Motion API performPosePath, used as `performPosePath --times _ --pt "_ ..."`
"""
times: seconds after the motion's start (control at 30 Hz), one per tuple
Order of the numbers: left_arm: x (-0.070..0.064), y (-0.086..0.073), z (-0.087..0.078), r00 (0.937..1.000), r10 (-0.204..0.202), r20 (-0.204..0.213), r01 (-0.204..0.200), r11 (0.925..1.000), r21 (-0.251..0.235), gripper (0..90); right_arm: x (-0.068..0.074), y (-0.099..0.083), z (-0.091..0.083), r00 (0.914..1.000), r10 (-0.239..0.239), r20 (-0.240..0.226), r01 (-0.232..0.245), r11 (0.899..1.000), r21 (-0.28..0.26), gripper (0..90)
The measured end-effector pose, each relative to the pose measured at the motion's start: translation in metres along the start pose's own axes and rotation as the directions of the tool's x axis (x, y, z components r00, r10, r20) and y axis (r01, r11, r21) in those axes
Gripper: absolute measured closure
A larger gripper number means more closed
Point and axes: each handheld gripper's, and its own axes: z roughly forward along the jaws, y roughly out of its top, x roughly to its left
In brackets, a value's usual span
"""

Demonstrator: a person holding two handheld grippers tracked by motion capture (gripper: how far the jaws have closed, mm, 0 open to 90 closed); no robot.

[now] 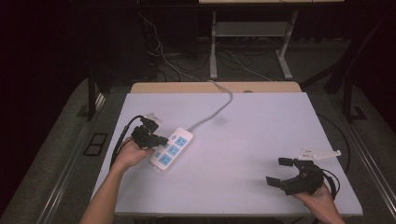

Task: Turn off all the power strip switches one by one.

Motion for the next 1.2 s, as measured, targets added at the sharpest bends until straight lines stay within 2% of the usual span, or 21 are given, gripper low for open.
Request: performPosePath --times 0.73,1.2 --pt "-0.003 0.019 -0.022 0.9993 0.035 -0.014 -0.035 0.9992 -0.019 89.3 0.000 0.000 0.000 1.0000 -0.003 0.001 0.003 1.000 -0.002 0.8" --pt "-0.004 0.041 -0.025 0.9979 0.063 -0.015 -0.064 0.9976 -0.026 89.3 -0.001 0.000 -0.001 1.0000 0.003 0.002 -0.003 1.000 -0.001 0.8"
